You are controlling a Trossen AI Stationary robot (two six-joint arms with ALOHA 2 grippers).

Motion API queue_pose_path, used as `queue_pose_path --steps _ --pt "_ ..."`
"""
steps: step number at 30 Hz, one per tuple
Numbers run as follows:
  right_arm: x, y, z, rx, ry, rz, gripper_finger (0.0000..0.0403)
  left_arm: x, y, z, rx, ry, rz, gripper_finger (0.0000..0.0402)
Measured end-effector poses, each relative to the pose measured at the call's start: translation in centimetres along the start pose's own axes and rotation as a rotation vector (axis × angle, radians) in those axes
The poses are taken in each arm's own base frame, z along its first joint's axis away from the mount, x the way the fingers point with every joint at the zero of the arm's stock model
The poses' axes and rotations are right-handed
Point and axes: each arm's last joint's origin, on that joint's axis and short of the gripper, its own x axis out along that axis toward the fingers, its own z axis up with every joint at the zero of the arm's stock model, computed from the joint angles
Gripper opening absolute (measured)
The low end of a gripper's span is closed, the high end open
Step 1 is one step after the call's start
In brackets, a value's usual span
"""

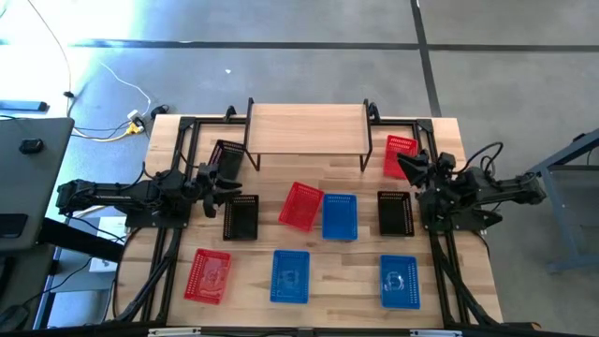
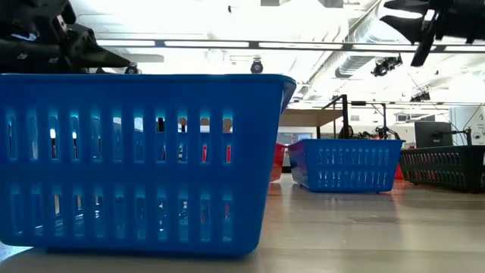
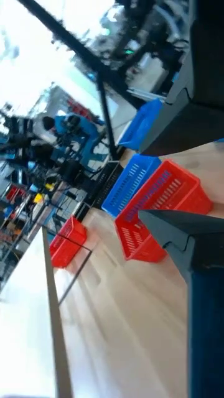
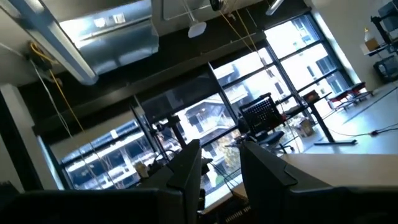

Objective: Stack baskets on shelf by color
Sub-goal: Put the top blue bin on the shelf

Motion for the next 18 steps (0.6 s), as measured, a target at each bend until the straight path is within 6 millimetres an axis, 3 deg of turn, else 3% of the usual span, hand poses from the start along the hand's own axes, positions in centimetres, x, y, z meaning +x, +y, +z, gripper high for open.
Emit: queue_pose_path --steps 9,18 --pt "3.2 2.5 2.3 -0.122 0.212 -0.033 0.0098 0.0 0.1 0.1 -0.034 -0.019 0.029 0.014" --pt "7.2 5.1 1.8 -0.178 0.47 0.01 0.0098 0.0 0.1 0.1 -0.034 -0.019 0.028 0.014"
